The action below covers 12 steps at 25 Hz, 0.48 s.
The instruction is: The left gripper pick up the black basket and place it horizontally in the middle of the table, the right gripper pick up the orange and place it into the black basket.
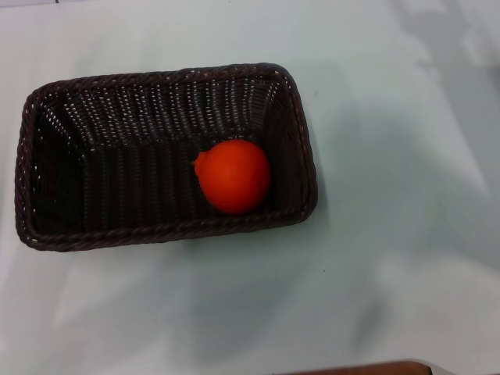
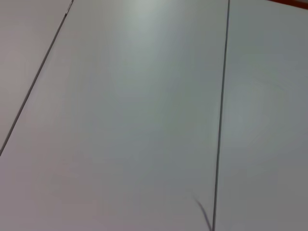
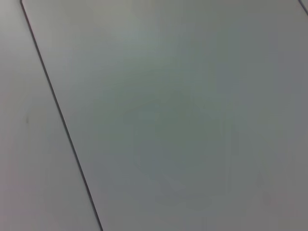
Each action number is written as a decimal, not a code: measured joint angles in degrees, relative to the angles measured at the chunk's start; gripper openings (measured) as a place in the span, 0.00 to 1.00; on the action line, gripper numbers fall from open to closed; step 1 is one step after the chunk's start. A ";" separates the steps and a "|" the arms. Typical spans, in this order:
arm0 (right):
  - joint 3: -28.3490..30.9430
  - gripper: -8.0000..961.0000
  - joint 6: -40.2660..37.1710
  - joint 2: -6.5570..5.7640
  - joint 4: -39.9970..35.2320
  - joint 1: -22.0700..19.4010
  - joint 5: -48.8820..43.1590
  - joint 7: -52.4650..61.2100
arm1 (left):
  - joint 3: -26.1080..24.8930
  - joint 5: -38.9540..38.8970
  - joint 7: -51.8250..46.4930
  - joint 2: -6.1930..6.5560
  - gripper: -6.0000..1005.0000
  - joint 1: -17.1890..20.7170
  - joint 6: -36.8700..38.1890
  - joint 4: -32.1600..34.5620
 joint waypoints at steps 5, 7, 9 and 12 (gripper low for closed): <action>0.50 0.86 0.03 -0.05 -0.12 0.54 0.03 -0.02 | -0.04 0.04 -0.25 0.00 0.68 0.10 -0.56 -0.51; 0.83 0.86 0.18 -0.13 -0.32 0.90 0.05 -0.03 | -0.04 0.05 -0.39 0.00 0.68 0.10 -0.72 -0.56; 1.46 0.86 0.27 -0.14 -0.34 1.34 0.06 -0.06 | -0.02 0.18 -0.40 0.00 0.68 0.09 -0.86 -0.59; 2.06 0.86 0.45 -0.10 -0.12 1.93 0.06 -0.19 | 0.11 0.35 -0.40 0.00 0.68 0.09 -0.97 -0.79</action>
